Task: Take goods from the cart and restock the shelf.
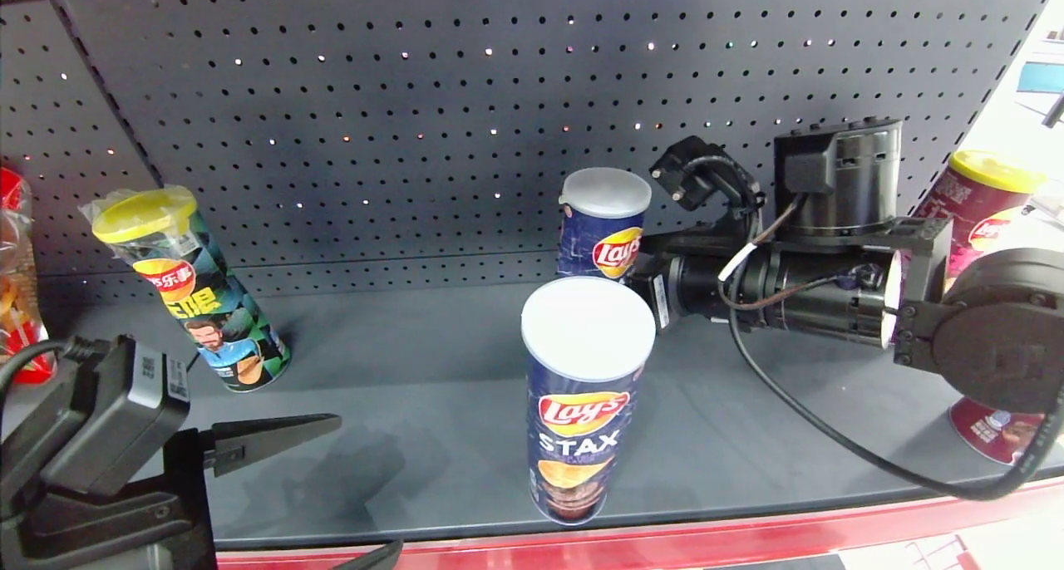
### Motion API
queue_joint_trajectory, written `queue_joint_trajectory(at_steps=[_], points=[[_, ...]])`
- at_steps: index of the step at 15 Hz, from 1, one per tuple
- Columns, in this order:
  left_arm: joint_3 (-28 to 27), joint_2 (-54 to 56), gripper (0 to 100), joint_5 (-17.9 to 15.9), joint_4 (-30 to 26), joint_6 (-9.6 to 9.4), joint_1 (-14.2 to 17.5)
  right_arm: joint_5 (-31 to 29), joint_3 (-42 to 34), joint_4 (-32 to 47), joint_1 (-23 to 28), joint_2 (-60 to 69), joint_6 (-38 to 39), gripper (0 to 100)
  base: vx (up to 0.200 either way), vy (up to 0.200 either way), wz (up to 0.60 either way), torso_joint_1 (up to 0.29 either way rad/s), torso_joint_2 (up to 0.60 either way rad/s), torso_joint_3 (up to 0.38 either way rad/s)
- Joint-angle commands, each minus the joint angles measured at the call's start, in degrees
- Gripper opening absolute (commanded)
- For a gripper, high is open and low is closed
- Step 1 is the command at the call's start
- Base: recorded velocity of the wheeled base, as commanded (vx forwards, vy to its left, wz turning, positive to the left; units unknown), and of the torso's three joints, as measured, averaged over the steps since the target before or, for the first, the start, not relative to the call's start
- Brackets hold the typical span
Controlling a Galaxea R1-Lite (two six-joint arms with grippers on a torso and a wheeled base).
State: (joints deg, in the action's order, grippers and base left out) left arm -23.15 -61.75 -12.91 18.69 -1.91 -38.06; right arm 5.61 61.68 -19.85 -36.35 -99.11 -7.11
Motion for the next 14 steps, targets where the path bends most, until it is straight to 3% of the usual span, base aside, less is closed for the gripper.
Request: queue_joint_trajectory(at_steps=[1,6,14], points=[[0.1,-0.7,100,0.0,0.0,-0.02,0.0,-0.8,-3.7,0.0,0.0,4.3,0.1,100,0.0,0.0,0.0,0.0,0.0,0.0],[-0.1,-5.3,100,2.7,0.4,-0.02,0.1,-4.8,-15.5,0.0,0.3,14.8,0.1,100,0.0,0.0,0.0,0.0,0.0,0.0],[-1.2,-10.2,100,2.1,0.5,-0.46,-0.1,-5.4,-29.3,2.4,0.1,33.1,0.0,100,0.0,0.0,0.0,0.0,0.0,0.0]])
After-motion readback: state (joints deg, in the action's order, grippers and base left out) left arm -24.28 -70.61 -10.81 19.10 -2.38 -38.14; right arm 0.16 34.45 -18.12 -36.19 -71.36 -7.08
